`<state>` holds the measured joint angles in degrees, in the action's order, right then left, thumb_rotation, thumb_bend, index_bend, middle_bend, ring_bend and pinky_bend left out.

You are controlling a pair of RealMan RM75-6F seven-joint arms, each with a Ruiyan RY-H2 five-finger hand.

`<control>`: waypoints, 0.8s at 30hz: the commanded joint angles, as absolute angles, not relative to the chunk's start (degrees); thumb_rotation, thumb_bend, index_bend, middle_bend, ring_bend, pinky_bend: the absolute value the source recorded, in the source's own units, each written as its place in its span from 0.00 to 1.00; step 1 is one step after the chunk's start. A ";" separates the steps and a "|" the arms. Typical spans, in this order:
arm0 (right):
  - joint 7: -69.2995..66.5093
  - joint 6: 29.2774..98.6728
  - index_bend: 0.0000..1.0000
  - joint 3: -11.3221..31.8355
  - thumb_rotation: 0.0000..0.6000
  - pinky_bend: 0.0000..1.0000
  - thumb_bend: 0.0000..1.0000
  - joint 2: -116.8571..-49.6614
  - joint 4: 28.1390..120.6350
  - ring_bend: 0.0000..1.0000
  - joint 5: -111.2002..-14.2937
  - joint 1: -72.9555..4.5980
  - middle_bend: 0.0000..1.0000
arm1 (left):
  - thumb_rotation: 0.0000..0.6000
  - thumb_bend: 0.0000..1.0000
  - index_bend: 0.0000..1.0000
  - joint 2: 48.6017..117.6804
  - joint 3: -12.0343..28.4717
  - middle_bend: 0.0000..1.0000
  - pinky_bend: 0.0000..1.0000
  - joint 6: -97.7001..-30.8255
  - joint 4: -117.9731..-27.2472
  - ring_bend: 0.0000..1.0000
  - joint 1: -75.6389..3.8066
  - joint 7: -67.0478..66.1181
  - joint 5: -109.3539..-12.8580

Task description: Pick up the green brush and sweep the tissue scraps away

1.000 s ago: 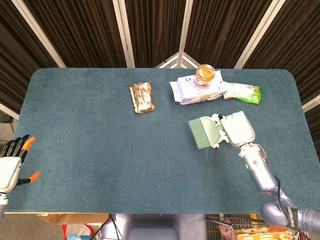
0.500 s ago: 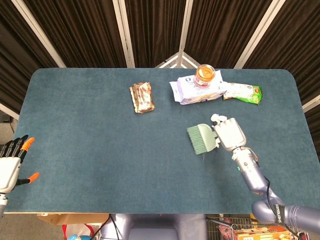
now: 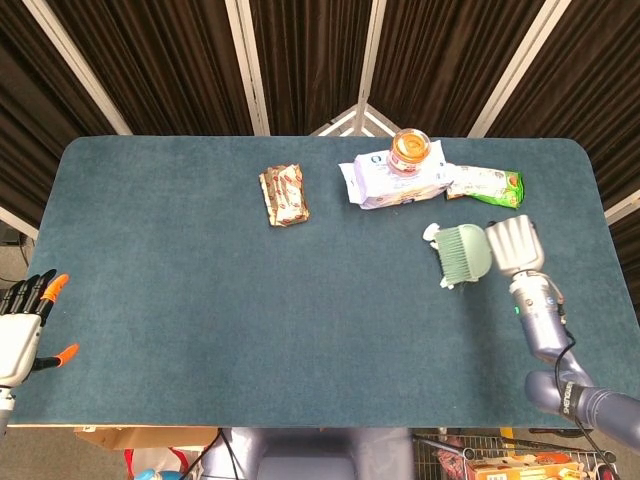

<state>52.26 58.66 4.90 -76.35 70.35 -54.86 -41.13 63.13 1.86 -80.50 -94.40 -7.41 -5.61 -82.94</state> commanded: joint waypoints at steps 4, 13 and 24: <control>55.27 60.49 0.74 4.81 1.00 0.92 0.55 -74.40 67.15 0.98 -54.73 -40.67 0.95 | 1.00 0.00 0.00 63.14 1.83 0.00 0.02 -80.74 -94.50 0.00 -7.39 -5.74 -83.25; 51.20 64.23 0.74 6.48 1.00 0.92 0.55 -69.85 74.12 0.98 -57.34 -39.38 0.95 | 1.00 0.00 0.00 63.18 1.79 0.00 0.02 -80.71 -94.56 0.00 -7.39 -5.83 -83.25; 38.31 69.39 0.74 5.86 1.00 0.92 0.55 -64.97 94.79 0.98 -65.06 -34.47 0.95 | 1.00 0.00 0.00 63.49 1.65 0.00 0.02 -81.23 -94.64 0.00 -7.27 -6.08 -83.88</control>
